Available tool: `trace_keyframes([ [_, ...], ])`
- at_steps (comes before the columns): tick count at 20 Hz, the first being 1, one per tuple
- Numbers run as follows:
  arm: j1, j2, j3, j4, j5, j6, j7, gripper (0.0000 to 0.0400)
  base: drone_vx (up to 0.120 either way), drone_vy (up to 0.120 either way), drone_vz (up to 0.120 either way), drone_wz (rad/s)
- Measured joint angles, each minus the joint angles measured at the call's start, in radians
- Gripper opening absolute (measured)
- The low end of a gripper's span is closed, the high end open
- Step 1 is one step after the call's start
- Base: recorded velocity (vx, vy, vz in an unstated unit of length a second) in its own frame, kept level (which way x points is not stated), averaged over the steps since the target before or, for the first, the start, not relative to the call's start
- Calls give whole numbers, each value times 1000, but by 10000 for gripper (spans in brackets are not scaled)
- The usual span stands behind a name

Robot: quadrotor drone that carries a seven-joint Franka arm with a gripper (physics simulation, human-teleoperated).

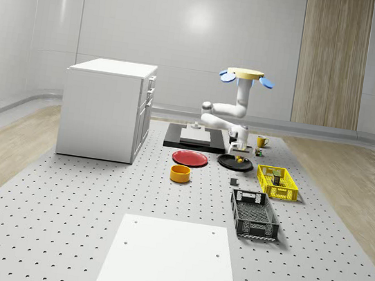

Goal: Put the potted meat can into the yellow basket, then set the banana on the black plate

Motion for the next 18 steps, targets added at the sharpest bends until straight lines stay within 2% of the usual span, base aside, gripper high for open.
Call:
trace_keyframes([
  [4, 0, -1, 0, 0, 0, 1, 0, 193, -120, 0, 0, 0],
  [8, -1, -2, 0, 0, 1, 2, 1, 193, -120, -110, 0, 0],
  [18, -2, -4, 0, 0, 2, 4, 1, 193, -120, 16, 0, 0],
])
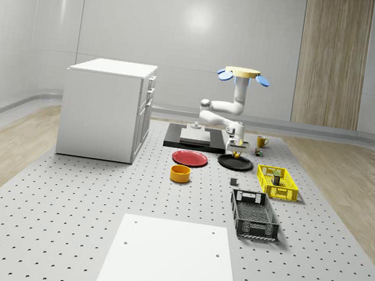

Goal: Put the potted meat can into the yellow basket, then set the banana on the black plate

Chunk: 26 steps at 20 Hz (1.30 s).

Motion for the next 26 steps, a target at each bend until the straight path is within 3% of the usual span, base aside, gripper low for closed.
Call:
trace_keyframes([
  [6, -1, -1, 0, 0, 0, 1, 0, 193, -113, 0, 0, 0],
  [25, -28, 35, -144, 75, -135, 68, -8, 193, 0, 0, 0, 0],
  [26, -29, 38, -149, 78, -141, 70, -9, 208, 0, 0, 0, 0],
])
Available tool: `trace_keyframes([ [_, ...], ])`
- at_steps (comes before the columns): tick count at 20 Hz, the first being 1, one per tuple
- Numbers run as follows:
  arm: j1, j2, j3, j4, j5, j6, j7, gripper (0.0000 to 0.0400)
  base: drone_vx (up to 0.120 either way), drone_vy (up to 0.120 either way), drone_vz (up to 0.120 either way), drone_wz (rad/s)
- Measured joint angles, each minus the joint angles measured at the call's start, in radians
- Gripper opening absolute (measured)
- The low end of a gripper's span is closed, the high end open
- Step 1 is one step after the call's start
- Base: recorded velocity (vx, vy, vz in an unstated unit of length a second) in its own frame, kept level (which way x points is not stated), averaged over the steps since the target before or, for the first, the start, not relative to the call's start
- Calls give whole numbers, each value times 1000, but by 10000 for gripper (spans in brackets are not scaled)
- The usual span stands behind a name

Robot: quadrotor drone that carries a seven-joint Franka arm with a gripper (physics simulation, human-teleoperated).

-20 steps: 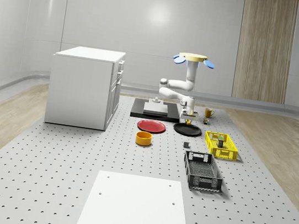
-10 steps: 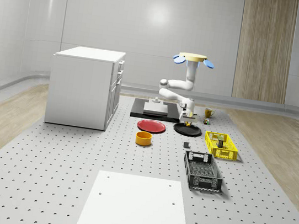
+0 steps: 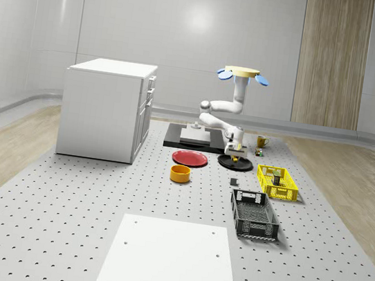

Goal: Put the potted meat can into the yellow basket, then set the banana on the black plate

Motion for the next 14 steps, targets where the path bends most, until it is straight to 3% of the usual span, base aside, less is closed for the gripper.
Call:
trace_keyframes([
  [2, 0, 4, -6, 4, -4, 2, 6, 284, 0, 0, 0, 0],
  [5, 4, 3, 6, -4, 7, -6, 12, 345, 0, 0, 0, 0],
  [9, 14, -3, 39, -25, 38, -25, 18, 380, 0, 0, 0, 0],
  [14, 22, -10, 73, -44, 70, -43, 23, 394, 0, 0, 0, 0],
])
